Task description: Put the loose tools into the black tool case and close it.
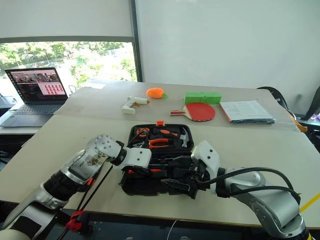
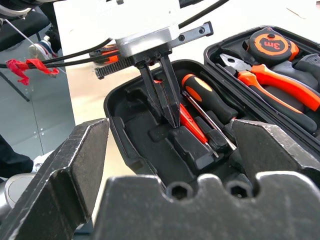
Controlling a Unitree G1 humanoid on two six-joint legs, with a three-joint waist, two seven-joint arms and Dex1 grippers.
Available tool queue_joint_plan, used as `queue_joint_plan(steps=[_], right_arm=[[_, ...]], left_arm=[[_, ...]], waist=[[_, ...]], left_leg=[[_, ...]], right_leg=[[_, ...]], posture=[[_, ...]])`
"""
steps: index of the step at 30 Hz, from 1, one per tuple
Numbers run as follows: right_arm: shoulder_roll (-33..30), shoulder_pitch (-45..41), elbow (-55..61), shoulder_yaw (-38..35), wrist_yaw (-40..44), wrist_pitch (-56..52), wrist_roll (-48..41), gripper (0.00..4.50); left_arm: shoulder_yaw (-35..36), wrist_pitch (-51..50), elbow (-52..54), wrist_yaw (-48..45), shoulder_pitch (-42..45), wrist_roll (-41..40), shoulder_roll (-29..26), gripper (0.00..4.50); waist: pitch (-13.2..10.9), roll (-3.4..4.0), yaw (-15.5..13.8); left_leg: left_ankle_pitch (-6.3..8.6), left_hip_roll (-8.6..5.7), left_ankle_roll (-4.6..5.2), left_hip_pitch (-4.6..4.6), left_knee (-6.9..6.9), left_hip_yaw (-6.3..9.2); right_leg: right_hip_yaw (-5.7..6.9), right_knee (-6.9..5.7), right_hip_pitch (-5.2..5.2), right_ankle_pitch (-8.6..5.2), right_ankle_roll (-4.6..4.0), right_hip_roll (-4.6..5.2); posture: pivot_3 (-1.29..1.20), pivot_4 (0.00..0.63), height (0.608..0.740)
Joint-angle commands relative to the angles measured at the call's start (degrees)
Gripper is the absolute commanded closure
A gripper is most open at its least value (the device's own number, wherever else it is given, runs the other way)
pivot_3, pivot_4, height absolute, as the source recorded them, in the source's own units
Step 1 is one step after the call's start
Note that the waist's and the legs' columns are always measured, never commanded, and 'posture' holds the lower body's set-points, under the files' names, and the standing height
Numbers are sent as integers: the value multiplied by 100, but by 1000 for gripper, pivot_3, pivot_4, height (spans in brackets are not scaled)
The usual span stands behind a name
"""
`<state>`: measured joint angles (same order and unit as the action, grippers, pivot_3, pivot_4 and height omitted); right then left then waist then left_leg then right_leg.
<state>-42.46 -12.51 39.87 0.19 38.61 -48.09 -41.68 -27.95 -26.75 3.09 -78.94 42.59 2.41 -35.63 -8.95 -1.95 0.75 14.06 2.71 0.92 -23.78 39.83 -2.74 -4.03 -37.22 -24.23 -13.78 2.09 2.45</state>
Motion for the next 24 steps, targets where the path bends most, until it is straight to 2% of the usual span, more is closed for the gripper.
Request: queue_joint_plan(steps=[1,7,24], right_arm=[[-36,-51,103,-80,25,91,-5,0],[-17,-77,105,-68,5,69,-16,0],[-8,-61,119,-90,-73,31,-52,0]], left_arm=[[410,-565,37,-113,340,-480,49,4447],[137,-305,-405,225,457,-120,64,4447],[-292,561,-219,339,-6,431,-226,4447]], waist=[[0,0,0],[-1,-1,-6],[0,0,-5]], left_leg=[[0,0,0,-2,-1,0],[0,-2,1,-4,-1,1],[0,-1,0,0,-1,-1]], right_leg=[[0,1,-2,0,0,0],[0,7,-1,-1,1,1],[0,5,3,1,-1,1]], posture=[[0,150,736],[0,150,736],[0,150,736]])
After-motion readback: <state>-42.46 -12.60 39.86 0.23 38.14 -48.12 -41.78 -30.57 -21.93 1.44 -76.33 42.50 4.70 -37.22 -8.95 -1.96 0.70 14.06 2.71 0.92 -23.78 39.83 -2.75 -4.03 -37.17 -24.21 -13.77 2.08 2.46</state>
